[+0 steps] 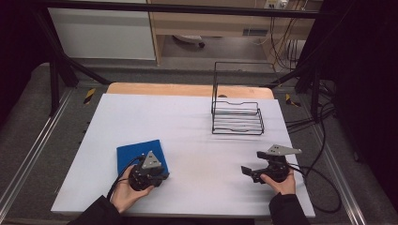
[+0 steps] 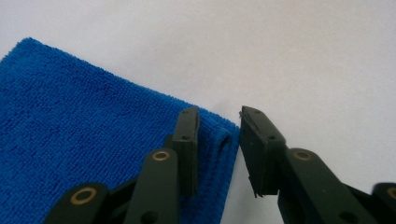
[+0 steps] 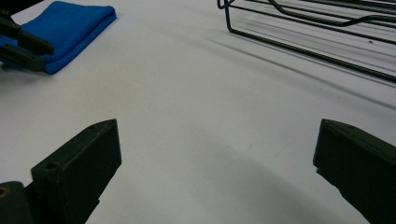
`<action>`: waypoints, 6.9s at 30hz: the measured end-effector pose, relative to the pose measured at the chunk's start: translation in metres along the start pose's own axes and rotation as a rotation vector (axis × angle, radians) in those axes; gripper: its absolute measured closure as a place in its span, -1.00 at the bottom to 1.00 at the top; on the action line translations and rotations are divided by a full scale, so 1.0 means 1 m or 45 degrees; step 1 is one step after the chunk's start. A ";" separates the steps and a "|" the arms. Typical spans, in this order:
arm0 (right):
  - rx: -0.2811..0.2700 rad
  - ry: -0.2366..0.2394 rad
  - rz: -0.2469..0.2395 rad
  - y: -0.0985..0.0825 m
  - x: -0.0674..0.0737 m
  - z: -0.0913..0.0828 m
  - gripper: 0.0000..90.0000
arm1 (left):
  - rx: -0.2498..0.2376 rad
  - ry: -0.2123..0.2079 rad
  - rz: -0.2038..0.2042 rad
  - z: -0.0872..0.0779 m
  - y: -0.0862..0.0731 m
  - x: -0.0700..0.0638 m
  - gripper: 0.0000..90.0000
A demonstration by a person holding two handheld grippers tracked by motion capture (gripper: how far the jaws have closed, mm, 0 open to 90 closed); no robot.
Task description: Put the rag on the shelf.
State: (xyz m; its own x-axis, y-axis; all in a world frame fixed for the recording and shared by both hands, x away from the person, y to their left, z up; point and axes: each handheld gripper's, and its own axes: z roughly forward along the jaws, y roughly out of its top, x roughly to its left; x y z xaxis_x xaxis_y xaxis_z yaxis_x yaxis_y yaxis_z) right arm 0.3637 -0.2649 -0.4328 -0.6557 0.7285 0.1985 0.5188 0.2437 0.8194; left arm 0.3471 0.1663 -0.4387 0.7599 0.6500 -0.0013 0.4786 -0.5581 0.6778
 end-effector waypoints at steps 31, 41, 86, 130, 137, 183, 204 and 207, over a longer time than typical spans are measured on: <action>-0.005 0.005 0.001 0.001 -0.001 0.000 -0.96 | -0.132 -0.092 -0.095 0.006 0.027 -0.004 0.91; -0.012 0.003 0.004 0.001 -0.001 -0.001 -0.96 | -0.140 -0.167 -0.045 0.028 0.052 -0.036 0.90; 0.093 0.029 0.005 0.039 0.091 0.076 -0.75 | -0.234 0.058 -0.218 -0.047 -0.019 0.070 -0.79; 0.212 0.102 0.072 0.030 0.129 0.119 0.91 | -0.227 0.079 -0.260 -0.051 -0.030 0.081 -0.79; 0.211 0.097 0.070 0.043 0.121 0.101 0.92 | -0.233 0.048 -0.255 -0.051 -0.027 0.078 -0.75; 0.269 -0.088 0.153 0.032 0.050 0.025 0.89 | 0.045 -0.271 -0.179 0.024 0.039 -0.005 0.94; 0.226 -0.149 -0.031 0.042 0.022 0.090 0.82 | 0.014 -0.168 -0.200 0.023 0.030 -0.028 0.79; 0.155 -0.180 -0.057 0.042 0.027 0.083 0.43 | 0.007 -0.153 -0.185 0.021 0.029 -0.026 0.59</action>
State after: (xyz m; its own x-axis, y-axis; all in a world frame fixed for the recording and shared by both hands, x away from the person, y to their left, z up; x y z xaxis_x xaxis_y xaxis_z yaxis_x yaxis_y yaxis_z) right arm 0.4136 -0.1821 -0.4382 -0.6003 0.7959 0.0789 0.5592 0.3472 0.7529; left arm 0.3501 0.1222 -0.4339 0.7296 0.6577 -0.1874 0.5893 -0.4656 0.6602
